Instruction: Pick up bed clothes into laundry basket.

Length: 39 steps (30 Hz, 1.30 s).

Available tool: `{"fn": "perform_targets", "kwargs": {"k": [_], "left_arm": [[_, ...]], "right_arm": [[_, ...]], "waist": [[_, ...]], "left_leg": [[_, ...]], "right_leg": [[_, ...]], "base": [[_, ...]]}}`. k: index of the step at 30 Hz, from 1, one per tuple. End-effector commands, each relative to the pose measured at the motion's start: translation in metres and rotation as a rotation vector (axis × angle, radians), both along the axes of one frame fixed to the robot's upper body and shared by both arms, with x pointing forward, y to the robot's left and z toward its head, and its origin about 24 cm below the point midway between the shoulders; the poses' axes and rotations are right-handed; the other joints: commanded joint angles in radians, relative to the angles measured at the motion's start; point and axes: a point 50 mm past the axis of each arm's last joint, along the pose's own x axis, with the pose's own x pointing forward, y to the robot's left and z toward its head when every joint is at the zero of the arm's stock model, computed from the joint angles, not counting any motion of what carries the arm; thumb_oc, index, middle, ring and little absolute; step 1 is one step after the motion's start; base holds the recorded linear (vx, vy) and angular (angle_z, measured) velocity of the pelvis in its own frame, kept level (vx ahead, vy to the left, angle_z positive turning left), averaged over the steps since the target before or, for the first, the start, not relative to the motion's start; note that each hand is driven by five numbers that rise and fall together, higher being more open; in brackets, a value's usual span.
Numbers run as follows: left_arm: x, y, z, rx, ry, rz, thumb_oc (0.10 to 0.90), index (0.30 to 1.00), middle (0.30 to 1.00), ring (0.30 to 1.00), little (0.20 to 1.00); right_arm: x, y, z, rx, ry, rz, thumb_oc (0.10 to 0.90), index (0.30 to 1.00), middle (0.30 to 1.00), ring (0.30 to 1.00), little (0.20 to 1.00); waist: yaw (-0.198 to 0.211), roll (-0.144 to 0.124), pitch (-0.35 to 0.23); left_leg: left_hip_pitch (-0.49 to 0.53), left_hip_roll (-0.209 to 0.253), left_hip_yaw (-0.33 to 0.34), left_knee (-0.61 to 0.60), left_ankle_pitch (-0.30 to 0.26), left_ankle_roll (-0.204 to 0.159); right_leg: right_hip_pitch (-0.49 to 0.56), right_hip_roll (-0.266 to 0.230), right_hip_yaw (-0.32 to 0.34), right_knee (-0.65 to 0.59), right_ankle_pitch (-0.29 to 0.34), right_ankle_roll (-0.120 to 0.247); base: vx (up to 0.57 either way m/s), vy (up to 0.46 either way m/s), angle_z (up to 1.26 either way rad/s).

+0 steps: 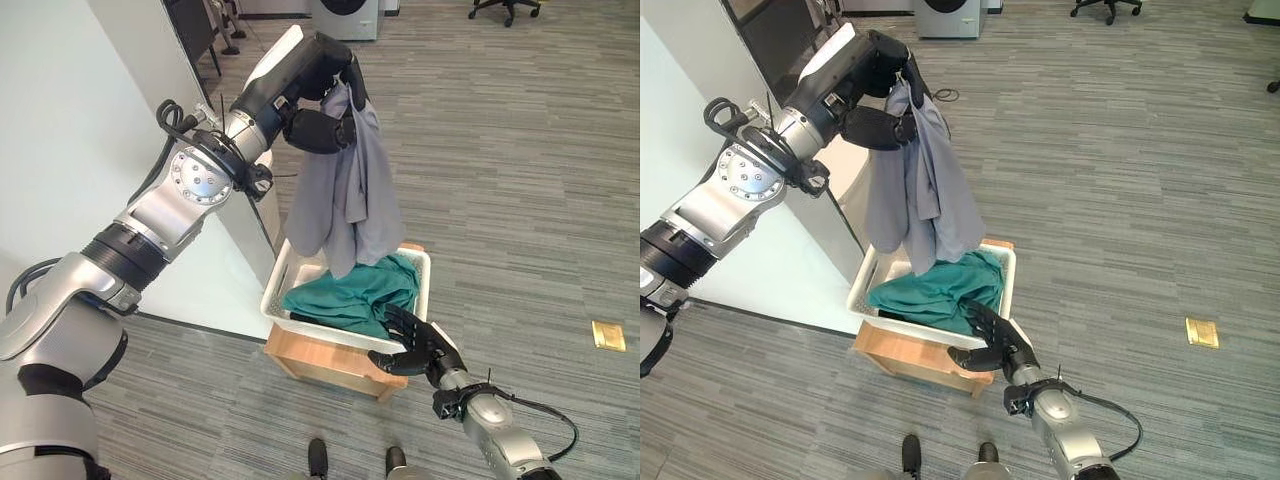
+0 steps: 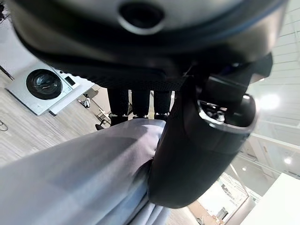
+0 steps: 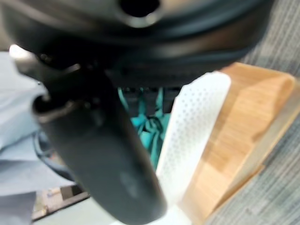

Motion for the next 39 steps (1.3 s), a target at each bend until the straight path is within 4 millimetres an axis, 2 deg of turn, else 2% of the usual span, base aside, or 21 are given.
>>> {"fn": "perform_targets", "kwargs": {"k": [1, 2, 3, 5, 7, 10, 13, 16, 17, 18, 20, 24, 27, 28, 33, 37, 39], "left_arm": [[-0.007, 0.004, 0.097, -0.201, -0.274, 0.044, 0.400, 0.300, 0.300, 0.300, 0.300], [-0.006, 0.001, 0.101, -0.227, -0.281, 0.050, 0.400, 0.300, 0.300, 0.300, 0.300], [-0.006, 0.001, 0.101, -0.227, -0.282, 0.050, 0.400, 0.300, 0.300, 0.300, 0.300], [-0.007, -0.001, 0.103, -0.239, -0.290, 0.046, 0.400, 0.300, 0.300, 0.300, 0.300], [-0.009, 0.001, 0.103, -0.241, -0.298, 0.048, 0.400, 0.300, 0.300, 0.300, 0.300], [-0.011, 0.007, 0.104, -0.221, -0.309, 0.059, 0.400, 0.300, 0.300, 0.300, 0.300], [-0.011, 0.012, 0.103, -0.196, -0.315, 0.078, 0.400, 0.300, 0.300, 0.300, 0.300], [-0.011, 0.012, 0.103, -0.196, -0.315, 0.077, 0.400, 0.300, 0.300, 0.300, 0.300], [-0.011, 0.015, 0.102, -0.198, -0.314, 0.082, 0.400, 0.300, 0.300, 0.300, 0.300], [-0.010, 0.021, 0.095, -0.181, -0.308, 0.105, 0.400, 0.300, 0.300, 0.300, 0.300], [-0.009, 0.023, 0.091, -0.173, -0.299, 0.112, 0.400, 0.300, 0.300, 0.300, 0.300], [-0.005, 0.034, 0.086, -0.168, -0.279, 0.153, 0.400, 0.300, 0.300, 0.300, 0.300], [-0.004, 0.040, 0.085, -0.169, -0.273, 0.176, 0.400, 0.300, 0.300, 0.300, 0.300], [-0.004, 0.046, 0.086, -0.175, -0.278, 0.194, 0.400, 0.300, 0.300, 0.300, 0.300], [-0.003, 0.056, 0.083, -0.205, -0.273, 0.225, 0.400, 0.300, 0.300, 0.300, 0.300], [-0.004, 0.054, 0.080, -0.216, -0.280, 0.217, 0.400, 0.300, 0.300, 0.300, 0.300], [-0.006, 0.054, 0.083, -0.163, -0.312, 0.242, 0.400, 0.300, 0.300, 0.300, 0.300]], "right_arm": [[0.031, -0.003, 0.083, 0.090, -0.406, -0.010, 0.800, 0.900, 0.900, 0.900, 0.900], [0.040, -0.001, 0.110, 0.143, -0.528, -0.024, 0.800, 0.900, 0.900, 0.900, 0.900], [0.040, -0.001, 0.110, 0.143, -0.529, -0.024, 0.800, 0.900, 0.900, 0.900, 0.900], [0.040, 0.002, 0.128, 0.187, -0.613, -0.023, 0.800, 0.900, 0.900, 0.900, 0.900], [0.036, 0.002, 0.134, 0.193, -0.643, -0.025, 0.800, 0.900, 0.900, 0.900, 0.900], [0.029, -0.002, 0.135, 0.132, -0.654, -0.016, 0.800, 0.900, 0.900, 0.900, 0.900], [0.021, -0.018, 0.133, 0.060, -0.650, -0.065, 0.800, 0.900, 0.900, 0.900, 0.900], [0.021, -0.018, 0.133, 0.060, -0.649, -0.065, 0.800, 0.900, 0.900, 0.900, 0.900], [0.018, -0.025, 0.131, 0.045, -0.646, -0.098, 0.800, 0.900, 0.900, 0.900, 0.900], [0.002, -0.046, 0.114, -0.026, -0.575, -0.188, 0.800, 0.900, 0.900, 0.900, 0.900], [-0.003, -0.049, 0.110, -0.037, -0.558, -0.198, 0.800, 0.900, 0.900, 0.900, 0.900], [-0.019, -0.063, 0.103, -0.119, -0.520, -0.226, 0.800, 0.900, 0.900, 0.900, 0.900], [-0.024, -0.071, 0.107, -0.148, -0.532, -0.246, 0.800, 0.900, 0.900, 0.900, 0.900], [-0.028, -0.077, 0.114, -0.189, -0.558, -0.260, 0.800, 0.900, 0.900, 0.900, 0.900], [-0.030, -0.093, 0.130, -0.237, -0.623, -0.320, 0.800, 0.900, 0.900, 0.900, 0.900], [-0.023, -0.091, 0.134, -0.223, -0.655, -0.333, 0.800, 0.900, 0.900, 0.900, 0.900], [-0.021, -0.087, 0.133, -0.218, -0.653, -0.312, 0.800, 0.900, 0.900, 0.900, 0.900]], "waist": [[0.008, -0.019, -0.110], [0.002, -0.019, -0.111], [0.003, -0.019, -0.110], [-0.002, -0.020, -0.109], [-0.005, -0.022, -0.109], [-0.010, -0.029, -0.107], [-0.024, -0.036, -0.106], [-0.023, -0.036, -0.106], [-0.032, -0.040, -0.103], [-0.069, -0.055, -0.092], [-0.066, -0.055, -0.095], [-0.094, -0.066, -0.086], [-0.105, -0.068, -0.083], [-0.118, -0.072, -0.080], [-0.132, -0.075, -0.074], [-0.129, -0.079, -0.067], [-0.124, -0.079, -0.066]], "left_leg": [[-0.011, 0.037, 0.037, 0.000, -0.054, -0.056], [-0.008, 0.038, 0.042, 0.000, -0.057, -0.055], [-0.008, 0.038, 0.042, 0.000, -0.057, -0.055], [-0.006, 0.039, 0.047, 0.000, -0.060, -0.053], [-0.004, 0.040, 0.051, 0.000, -0.063, -0.051], [-0.001, 0.043, 0.061, 0.000, -0.068, -0.050], [0.001, 0.046, 0.070, 0.000, -0.072, -0.050], [0.001, 0.046, 0.071, 0.000, -0.072, -0.050], [0.000, 0.047, 0.073, 0.000, -0.074, -0.049], [-0.001, 0.052, 0.090, 0.000, -0.081, -0.045], [0.000, 0.053, 0.101, 0.000, -0.084, -0.045], [0.000, 0.055, 0.121, 0.000, -0.091, -0.044], [0.000, 0.057, 0.130, 0.000, -0.093, -0.043], [0.001, 0.058, 0.139, 0.000, -0.097, -0.043], [0.003, 0.059, 0.154, 0.000, -0.103, -0.040], [0.003, 0.058, 0.158, 0.000, -0.106, -0.037], [0.002, 0.056, 0.157, 0.000, -0.107, -0.036]], "right_leg": [[-0.003, -0.058, 0.042, 0.069, -0.068, 0.111], [-0.006, -0.059, 0.048, 0.072, -0.068, 0.112], [-0.006, -0.059, 0.049, 0.073, -0.068, 0.112], [-0.010, -0.059, 0.055, 0.077, -0.069, 0.113], [-0.013, -0.058, 0.061, 0.083, -0.070, 0.113], [-0.014, -0.056, 0.069, 0.083, -0.067, 0.114], [-0.018, -0.054, 0.079, 0.081, -0.064, 0.116], [-0.019, -0.054, 0.080, 0.081, -0.064, 0.116], [-0.021, -0.054, 0.084, 0.081, -0.063, 0.118], [-0.037, -0.051, 0.109, 0.083, -0.058, 0.123], [-0.041, -0.051, 0.119, 0.086, -0.059, 0.123], [-0.051, -0.049, 0.140, 0.084, -0.055, 0.126], [-0.058, -0.048, 0.151, 0.089, -0.053, 0.128], [-0.064, -0.048, 0.158, 0.092, -0.053, 0.132], [-0.079, -0.046, 0.177, 0.100, -0.049, 0.136], [-0.084, -0.046, 0.181, 0.101, -0.048, 0.137], [-0.084, -0.046, 0.180, 0.098, -0.048, 0.136]], "base": [[0.04, 0.034, -0.03], [0.00, 0.000, 0.00], [0.02, 0.017, -0.05], [0.02, 0.018, -0.15], [0.02, 0.020, -0.11], [0.02, 0.023, -0.10], [0.02, 0.023, -0.15], [0.00, 0.008, -0.05], [0.00, 0.066, -0.05], [0.01, 0.077, -0.09], [0.01, 0.045, -0.19], [0.00, 0.032, -0.26], [0.00, 0.035, -0.21], [0.01, 0.031, -0.23], [0.01, 0.033, -0.14], [0.00, 0.012, -0.03], [0.00, 0.007, -0.02]]}}
